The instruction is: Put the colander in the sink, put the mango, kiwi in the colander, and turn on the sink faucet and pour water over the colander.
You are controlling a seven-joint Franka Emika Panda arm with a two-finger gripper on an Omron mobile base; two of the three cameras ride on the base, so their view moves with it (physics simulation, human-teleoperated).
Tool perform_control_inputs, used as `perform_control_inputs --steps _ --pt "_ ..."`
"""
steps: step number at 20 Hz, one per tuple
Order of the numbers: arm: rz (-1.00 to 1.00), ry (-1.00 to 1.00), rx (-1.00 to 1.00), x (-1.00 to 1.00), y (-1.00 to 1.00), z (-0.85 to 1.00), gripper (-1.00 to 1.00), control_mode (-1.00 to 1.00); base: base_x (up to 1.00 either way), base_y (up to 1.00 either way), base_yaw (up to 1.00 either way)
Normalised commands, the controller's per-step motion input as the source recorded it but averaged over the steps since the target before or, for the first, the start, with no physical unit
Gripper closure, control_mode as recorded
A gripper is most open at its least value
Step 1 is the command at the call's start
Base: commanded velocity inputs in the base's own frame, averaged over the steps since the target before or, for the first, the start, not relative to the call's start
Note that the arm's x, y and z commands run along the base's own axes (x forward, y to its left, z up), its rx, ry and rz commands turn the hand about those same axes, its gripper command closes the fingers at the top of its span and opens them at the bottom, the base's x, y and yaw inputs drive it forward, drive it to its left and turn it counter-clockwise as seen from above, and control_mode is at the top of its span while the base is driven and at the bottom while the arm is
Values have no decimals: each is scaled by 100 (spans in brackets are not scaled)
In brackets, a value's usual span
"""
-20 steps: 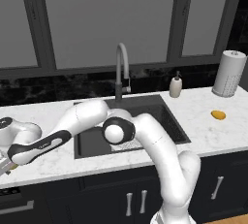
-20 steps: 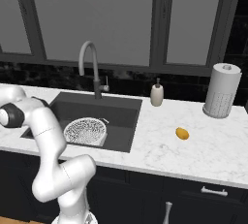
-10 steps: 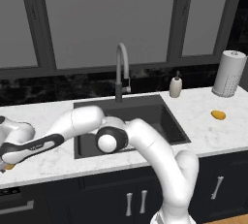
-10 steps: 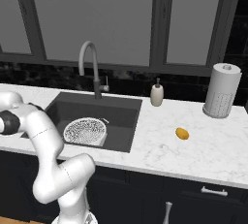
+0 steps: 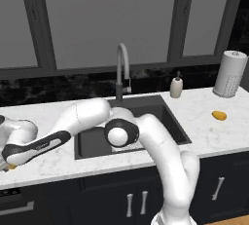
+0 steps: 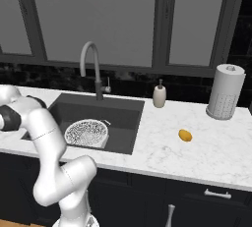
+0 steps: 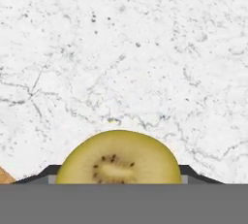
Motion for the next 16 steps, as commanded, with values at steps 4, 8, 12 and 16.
perform_control_inputs --steps 4,8,12,16 --pt "-7 -28 38 -62 -100 -20 100 -100 0 0 0" --pt "-12 -13 38 -45 -100 44 100 -100 0 0 0" --pt "-28 4 34 -13 -100 98 100 -100 0 0 0" --pt "-36 14 33 0 -100 100 100 -100 0 0 0"
